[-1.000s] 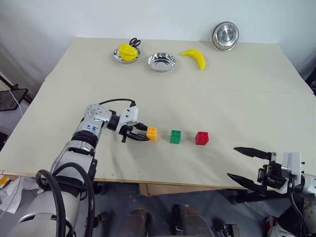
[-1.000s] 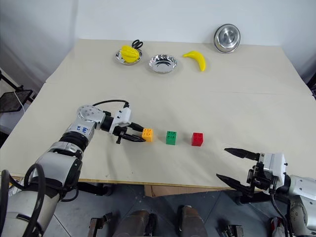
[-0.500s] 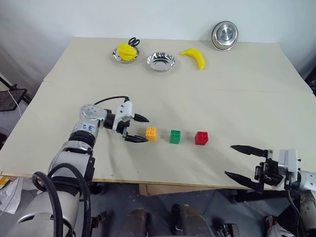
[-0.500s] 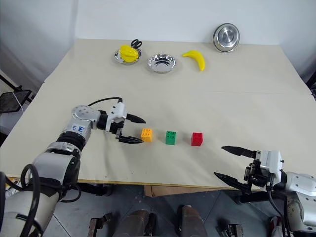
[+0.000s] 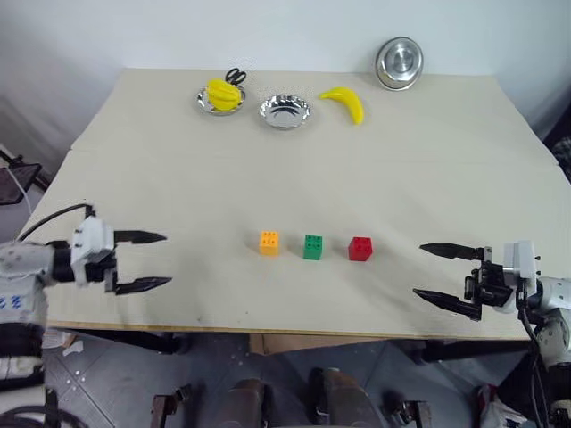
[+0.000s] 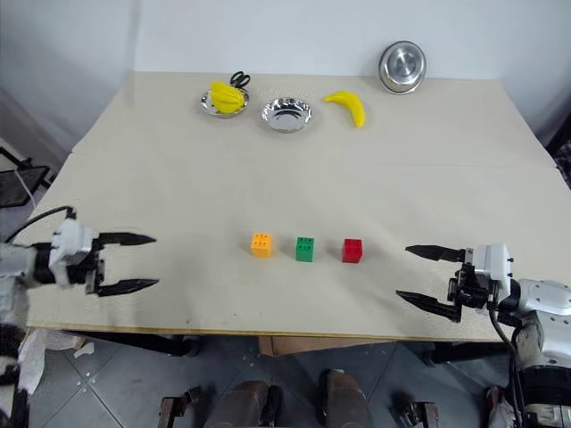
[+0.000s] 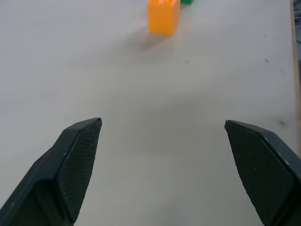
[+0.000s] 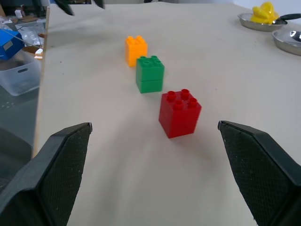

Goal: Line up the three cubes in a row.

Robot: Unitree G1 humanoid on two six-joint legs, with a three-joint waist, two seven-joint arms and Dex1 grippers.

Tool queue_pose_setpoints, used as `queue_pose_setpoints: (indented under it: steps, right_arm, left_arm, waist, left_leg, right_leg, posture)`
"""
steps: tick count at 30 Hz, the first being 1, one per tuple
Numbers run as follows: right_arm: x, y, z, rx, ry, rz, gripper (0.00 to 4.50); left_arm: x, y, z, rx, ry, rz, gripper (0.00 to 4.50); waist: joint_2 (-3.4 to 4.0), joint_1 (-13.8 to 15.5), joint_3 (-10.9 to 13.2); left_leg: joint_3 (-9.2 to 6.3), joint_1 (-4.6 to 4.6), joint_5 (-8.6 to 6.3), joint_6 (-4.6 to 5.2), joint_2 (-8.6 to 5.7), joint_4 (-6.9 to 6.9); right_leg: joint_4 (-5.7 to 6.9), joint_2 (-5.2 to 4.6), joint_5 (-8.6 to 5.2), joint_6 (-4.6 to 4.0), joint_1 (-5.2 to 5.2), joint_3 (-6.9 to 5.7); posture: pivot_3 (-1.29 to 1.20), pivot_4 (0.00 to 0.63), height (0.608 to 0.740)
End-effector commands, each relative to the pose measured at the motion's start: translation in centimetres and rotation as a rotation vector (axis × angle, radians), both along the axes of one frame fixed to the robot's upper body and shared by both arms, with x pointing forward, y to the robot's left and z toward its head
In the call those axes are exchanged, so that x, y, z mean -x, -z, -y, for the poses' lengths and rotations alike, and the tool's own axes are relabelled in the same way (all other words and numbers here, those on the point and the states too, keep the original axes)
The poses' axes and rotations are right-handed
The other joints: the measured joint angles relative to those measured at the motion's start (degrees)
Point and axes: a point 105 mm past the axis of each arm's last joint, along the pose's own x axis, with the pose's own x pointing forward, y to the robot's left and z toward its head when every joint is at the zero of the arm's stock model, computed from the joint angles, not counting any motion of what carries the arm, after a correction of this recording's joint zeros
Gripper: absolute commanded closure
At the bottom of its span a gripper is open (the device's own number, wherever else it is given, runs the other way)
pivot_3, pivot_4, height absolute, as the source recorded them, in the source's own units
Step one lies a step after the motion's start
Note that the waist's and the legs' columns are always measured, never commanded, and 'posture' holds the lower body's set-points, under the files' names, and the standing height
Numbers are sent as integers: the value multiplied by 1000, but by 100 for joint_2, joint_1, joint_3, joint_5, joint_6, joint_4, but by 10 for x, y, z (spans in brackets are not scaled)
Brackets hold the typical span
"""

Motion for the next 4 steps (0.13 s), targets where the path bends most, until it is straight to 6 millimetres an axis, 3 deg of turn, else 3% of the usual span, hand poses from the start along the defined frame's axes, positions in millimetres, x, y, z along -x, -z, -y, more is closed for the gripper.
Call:
queue_pose_setpoints:
  steps: [1, 4]
  right_arm:
    - [0, -4, 6, 49, -54, 4, 0]
    - [-6, -5, 10, 56, -43, 7, 0]
  left_arm:
    - [13, -23, -15, 3, -117, 85, 49]
    - [22, -20, -17, 10, -178, 87, 49]
  waist:
    - [2, 7, 1]
    - [5, 29, 2]
  left_leg:
    - [0, 0, 0, 0, 0, -2]
    - [2, 2, -1, 1, 0, -16]
  right_leg:
    - [-1, 0, -1, -2, 0, 1]
    - [-10, -1, -2, -4, -1, 4]
  posture:
    - [0, 150, 740]
    - [0, 150, 740]
